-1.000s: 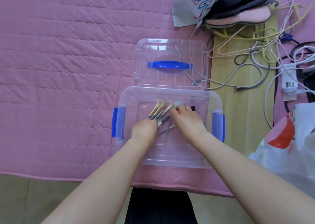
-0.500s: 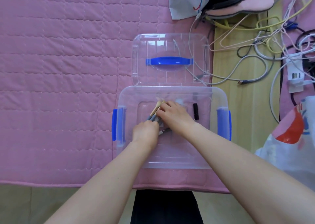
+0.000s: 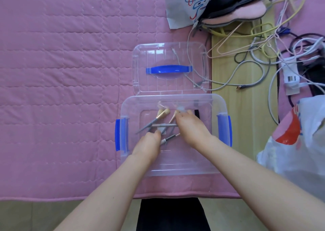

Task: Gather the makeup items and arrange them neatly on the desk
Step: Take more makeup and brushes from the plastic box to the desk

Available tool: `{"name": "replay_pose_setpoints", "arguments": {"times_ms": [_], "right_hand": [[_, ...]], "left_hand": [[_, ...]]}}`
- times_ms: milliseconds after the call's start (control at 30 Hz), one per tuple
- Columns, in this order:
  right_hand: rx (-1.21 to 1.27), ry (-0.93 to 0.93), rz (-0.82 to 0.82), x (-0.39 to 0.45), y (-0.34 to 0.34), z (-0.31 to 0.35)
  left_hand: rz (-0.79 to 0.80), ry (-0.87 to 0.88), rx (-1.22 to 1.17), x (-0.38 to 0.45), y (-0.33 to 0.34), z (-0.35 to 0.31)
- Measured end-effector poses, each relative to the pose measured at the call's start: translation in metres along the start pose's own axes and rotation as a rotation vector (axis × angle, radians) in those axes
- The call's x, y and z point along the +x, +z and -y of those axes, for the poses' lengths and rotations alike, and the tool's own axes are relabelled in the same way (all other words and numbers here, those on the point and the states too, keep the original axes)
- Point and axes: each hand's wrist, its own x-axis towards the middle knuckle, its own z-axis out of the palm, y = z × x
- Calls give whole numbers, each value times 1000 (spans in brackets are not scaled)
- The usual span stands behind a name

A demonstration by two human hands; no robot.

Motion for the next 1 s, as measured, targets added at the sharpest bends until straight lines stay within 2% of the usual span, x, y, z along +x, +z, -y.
{"name": "replay_pose_setpoints", "arguments": {"times_ms": [133,200,333,567,767,900,1000], "right_hand": [[265,147,-72,-28,-6,-7],[344,188,1,-37,-5,-6],[326,220,94,-50,-1,-1],[268,340,106,-56,-8,5],[203,390,145,-62,-13,7],[364,472,149,-67,-16,10],[513,599,60,-62,-11,9]], "left_hand": [[-33,-8,-59,-2,0,5],[-68,-22,-125,0,-2,5],[-79,-56,-246,2,-7,1],[-37,-92,-265,3,-4,-6],[-125,-117,-416,-3,-7,-13],[-237,-56,-475,3,-21,-26],[-265,-14,-478,16,-27,-38]]}}
